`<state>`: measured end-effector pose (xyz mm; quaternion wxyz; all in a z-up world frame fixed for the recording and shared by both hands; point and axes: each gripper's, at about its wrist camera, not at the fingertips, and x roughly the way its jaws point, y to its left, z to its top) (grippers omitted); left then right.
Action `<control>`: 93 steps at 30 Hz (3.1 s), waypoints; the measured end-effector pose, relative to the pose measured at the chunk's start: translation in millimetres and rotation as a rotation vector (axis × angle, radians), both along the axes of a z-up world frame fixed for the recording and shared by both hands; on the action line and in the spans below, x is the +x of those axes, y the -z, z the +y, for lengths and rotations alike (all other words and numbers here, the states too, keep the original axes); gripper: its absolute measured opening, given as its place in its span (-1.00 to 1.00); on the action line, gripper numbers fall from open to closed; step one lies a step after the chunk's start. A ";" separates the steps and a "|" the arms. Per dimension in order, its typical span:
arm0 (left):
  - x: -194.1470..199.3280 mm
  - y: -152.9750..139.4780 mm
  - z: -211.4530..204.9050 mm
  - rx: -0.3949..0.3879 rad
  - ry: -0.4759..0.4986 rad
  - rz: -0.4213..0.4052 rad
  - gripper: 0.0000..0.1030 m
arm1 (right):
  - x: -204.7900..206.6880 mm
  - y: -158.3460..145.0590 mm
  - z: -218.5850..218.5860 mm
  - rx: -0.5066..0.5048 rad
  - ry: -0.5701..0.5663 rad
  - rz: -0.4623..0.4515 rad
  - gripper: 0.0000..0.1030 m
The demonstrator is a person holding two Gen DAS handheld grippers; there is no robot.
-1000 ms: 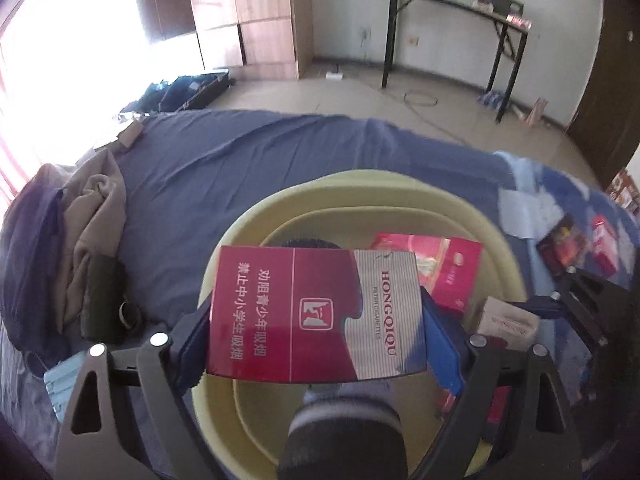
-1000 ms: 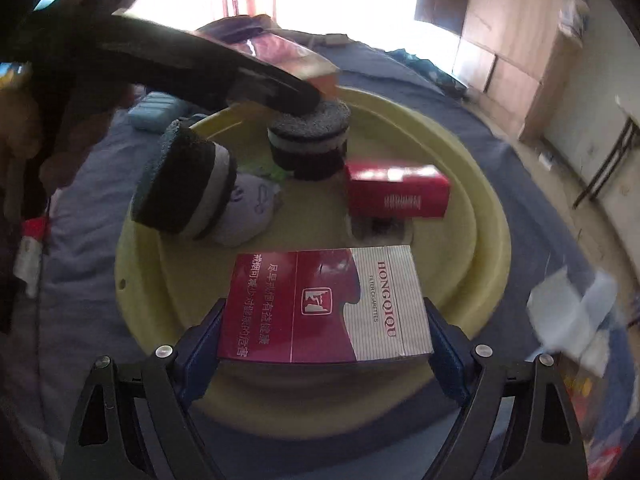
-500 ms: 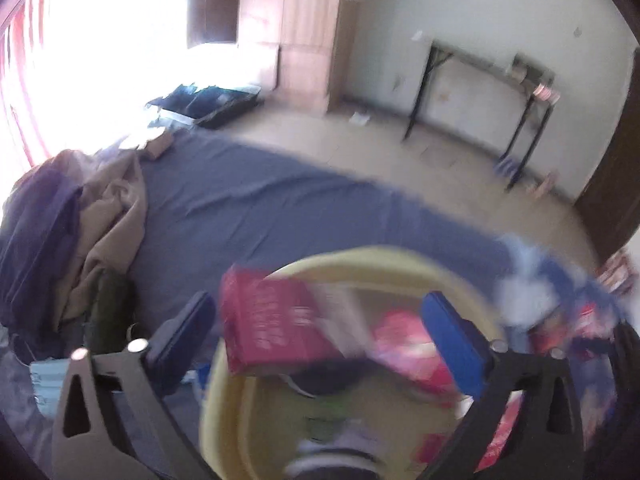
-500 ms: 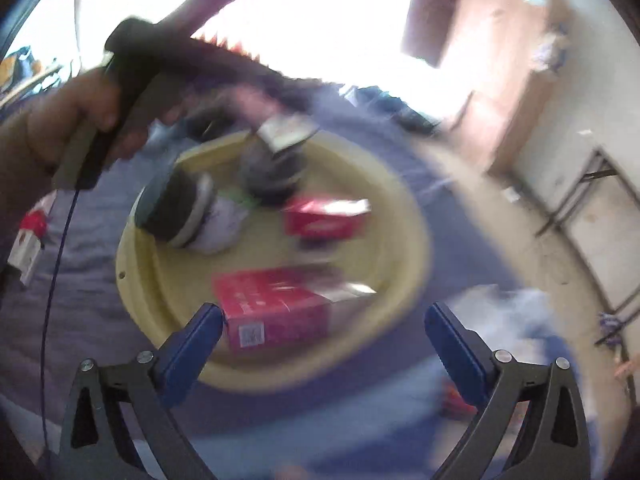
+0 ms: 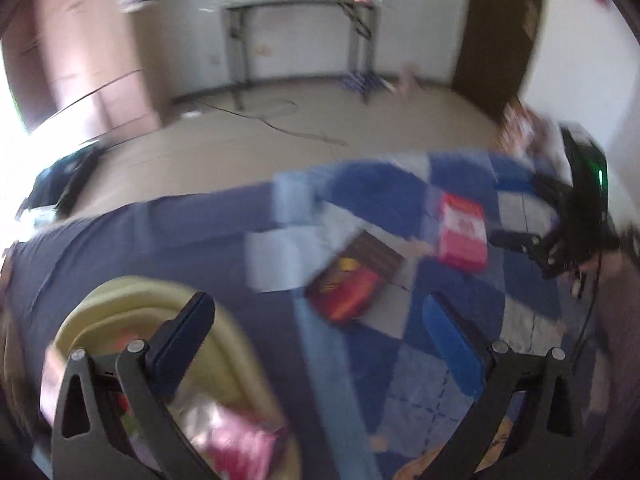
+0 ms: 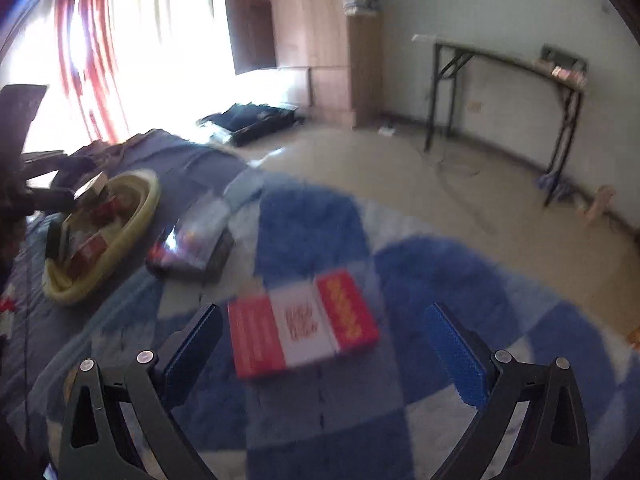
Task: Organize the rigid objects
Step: 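Grasp the red lantern box with the right tool while the left tool grasps the Hongshan box, then drop the lantern box into the basin with the right tool while the left tool drops the Hongshan box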
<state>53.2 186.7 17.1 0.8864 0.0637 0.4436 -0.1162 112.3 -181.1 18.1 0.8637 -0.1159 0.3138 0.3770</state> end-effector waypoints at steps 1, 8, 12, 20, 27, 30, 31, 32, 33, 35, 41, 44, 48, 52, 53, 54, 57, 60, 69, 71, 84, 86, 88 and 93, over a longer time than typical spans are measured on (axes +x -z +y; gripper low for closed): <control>10.7 8.9 -13.5 0.024 0.078 0.013 1.00 | 0.1 3.8 -0.4 0.004 -0.027 0.004 0.99; 48.7 62.1 -53.5 0.192 0.393 0.162 1.00 | 28.9 23.0 8.2 0.059 -0.246 0.056 0.99; 63.1 82.2 -51.9 0.226 0.375 0.179 1.00 | 29.6 37.0 20.9 -0.036 -0.265 0.033 0.99; 72.5 87.4 -53.9 0.170 0.322 0.206 0.28 | 21.5 46.8 40.5 -0.182 -0.190 -0.046 0.92; 31.3 36.6 -48.1 0.070 0.223 0.077 0.12 | 3.0 42.9 54.8 -0.136 -0.110 -0.149 0.79; -16.6 -23.5 -12.5 0.013 0.114 -0.032 0.12 | -12.3 22.2 57.8 -0.025 -0.149 -0.127 0.79; -35.0 -41.5 4.4 0.010 0.080 -0.059 0.12 | -20.1 14.6 65.3 -0.002 -0.172 -0.130 0.79; -54.7 -57.1 24.0 0.034 0.028 -0.094 0.12 | -25.7 9.1 75.0 0.005 -0.190 -0.128 0.79; -62.5 -64.1 39.1 0.050 -0.012 -0.109 0.12 | -31.9 2.7 92.0 0.006 -0.211 -0.111 0.79; -91.8 -75.0 79.5 0.060 -0.135 -0.121 0.12 | -42.0 -7.0 127.7 0.009 -0.256 -0.071 0.79; -138.0 -35.2 172.4 0.032 -0.391 -0.047 0.12 | -84.9 -10.3 241.9 -0.068 -0.435 -0.072 0.79; -127.9 -5.2 189.0 0.026 -0.405 0.008 0.12 | -98.5 3.4 291.4 -0.133 -0.491 -0.035 0.79; -99.1 11.8 202.1 -0.014 -0.434 0.036 0.11 | -98.7 23.6 337.7 -0.235 -0.450 -0.061 0.79; -88.0 18.1 203.7 -0.008 -0.425 0.037 0.11 | -98.3 34.1 354.9 -0.241 -0.417 -0.094 0.80; -88.6 19.1 203.6 -0.022 -0.421 0.036 0.12 | -95.0 37.2 359.2 -0.250 -0.406 -0.089 0.81; -87.8 21.5 204.4 -0.037 -0.421 0.047 0.13 | -96.5 43.9 362.7 -0.257 -0.403 -0.080 0.83; -86.6 22.8 204.3 -0.042 -0.442 0.056 0.53 | -96.6 48.5 367.2 -0.272 -0.405 -0.082 0.87; -105.1 -4.5 191.6 -0.018 -0.448 -0.031 0.85 | -96.7 36.0 348.3 -0.173 -0.415 -0.114 0.99; -218.1 -54.1 129.6 -0.181 -0.491 -0.183 1.00 | -91.4 -7.6 242.1 0.070 -0.520 -0.048 0.99; -233.6 -33.6 124.1 -0.222 -0.548 -0.199 1.00 | -91.1 8.9 232.9 0.063 -0.546 0.018 0.99; -208.0 111.4 91.7 -0.066 -0.804 -0.043 1.00 | -104.5 113.6 294.0 -0.211 -0.503 -0.032 0.99; -201.6 115.7 94.0 -0.051 -0.814 -0.012 1.00 | -108.6 116.4 305.1 -0.229 -0.491 -0.057 0.99; -198.1 116.7 94.8 -0.032 -0.830 -0.011 1.00 | -112.5 116.9 313.5 -0.251 -0.479 -0.090 0.99; -192.8 119.1 95.1 -0.007 -0.842 -0.010 1.00 | -109.6 121.6 327.4 -0.250 -0.472 -0.078 1.00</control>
